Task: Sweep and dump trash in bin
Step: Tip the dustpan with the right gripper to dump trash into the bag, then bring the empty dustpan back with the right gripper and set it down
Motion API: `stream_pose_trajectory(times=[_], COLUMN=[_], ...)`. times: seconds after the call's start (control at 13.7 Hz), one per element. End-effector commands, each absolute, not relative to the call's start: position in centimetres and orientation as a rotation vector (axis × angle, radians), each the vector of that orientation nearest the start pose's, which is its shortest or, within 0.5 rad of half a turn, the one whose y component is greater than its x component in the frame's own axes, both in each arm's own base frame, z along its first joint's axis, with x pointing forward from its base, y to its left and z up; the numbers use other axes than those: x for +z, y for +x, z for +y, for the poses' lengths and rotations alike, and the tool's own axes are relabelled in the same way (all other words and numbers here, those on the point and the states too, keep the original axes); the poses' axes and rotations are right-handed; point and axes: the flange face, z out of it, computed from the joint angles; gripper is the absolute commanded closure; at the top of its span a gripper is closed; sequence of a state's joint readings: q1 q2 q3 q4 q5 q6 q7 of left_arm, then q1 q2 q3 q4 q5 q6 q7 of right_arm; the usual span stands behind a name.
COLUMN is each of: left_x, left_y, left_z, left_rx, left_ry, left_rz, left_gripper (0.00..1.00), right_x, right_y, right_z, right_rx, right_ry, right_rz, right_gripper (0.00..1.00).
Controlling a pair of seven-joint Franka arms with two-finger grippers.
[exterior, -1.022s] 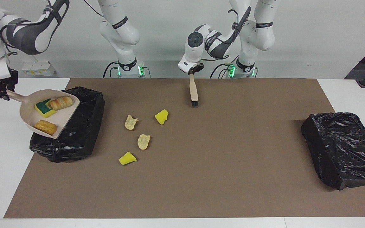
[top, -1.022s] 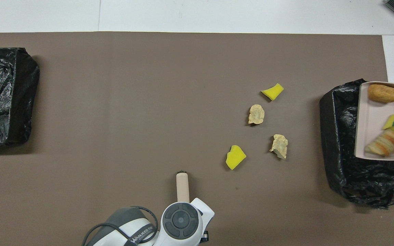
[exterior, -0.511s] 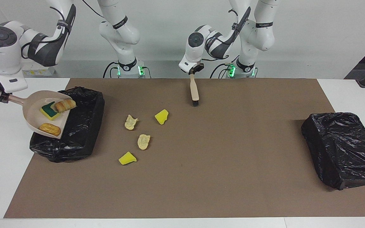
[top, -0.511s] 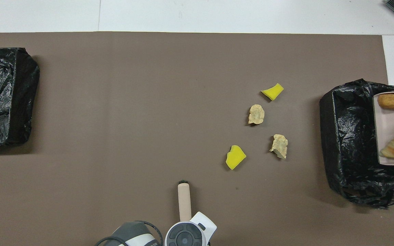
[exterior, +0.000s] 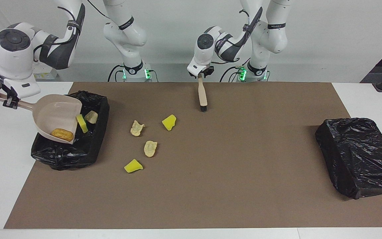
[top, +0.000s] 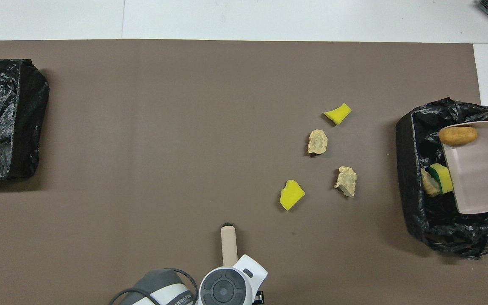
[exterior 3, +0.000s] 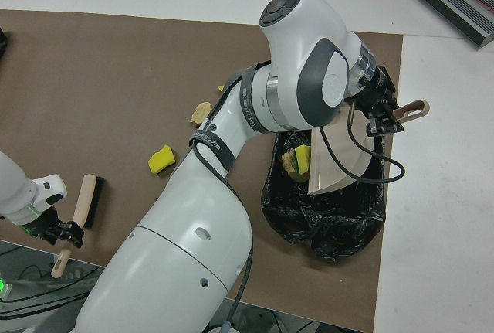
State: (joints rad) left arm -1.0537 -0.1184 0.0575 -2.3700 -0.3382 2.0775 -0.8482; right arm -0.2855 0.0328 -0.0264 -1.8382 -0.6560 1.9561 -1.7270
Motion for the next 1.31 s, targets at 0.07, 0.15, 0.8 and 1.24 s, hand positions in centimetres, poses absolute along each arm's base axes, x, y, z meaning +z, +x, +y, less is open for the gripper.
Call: stream_pose_trajectory(times=[0.07,0.15,0.8,1.24], left_x=[41.6,43.5,60.1,64.5], left_y=[31.0,34.0,52.0,56.9], left_z=[-37.4,-35.9,-13.6,-3.7], left_rx=[0.305,0.221,-0.178,-0.128], left_ry=[-3.110,-3.114,-3.173,-3.145], left_rz=[0.004,-0.016,0.137,0.203], left_gripper=[0.00,0.00,0.00,0.00], right_x=[53.9,54.1,62.4,59.5], right_y=[52.7,52.6,51.2,53.5], right_z=[-21.9,-21.9,-13.7,1.1], right_rx=[-0.737,-0.737,-0.457,-0.194], right_ry=[1.804,1.807,2.213,2.676], right_rz=[1.925,1.920,1.692,1.150], right_gripper=[1.00,1.00,1.00,1.00])
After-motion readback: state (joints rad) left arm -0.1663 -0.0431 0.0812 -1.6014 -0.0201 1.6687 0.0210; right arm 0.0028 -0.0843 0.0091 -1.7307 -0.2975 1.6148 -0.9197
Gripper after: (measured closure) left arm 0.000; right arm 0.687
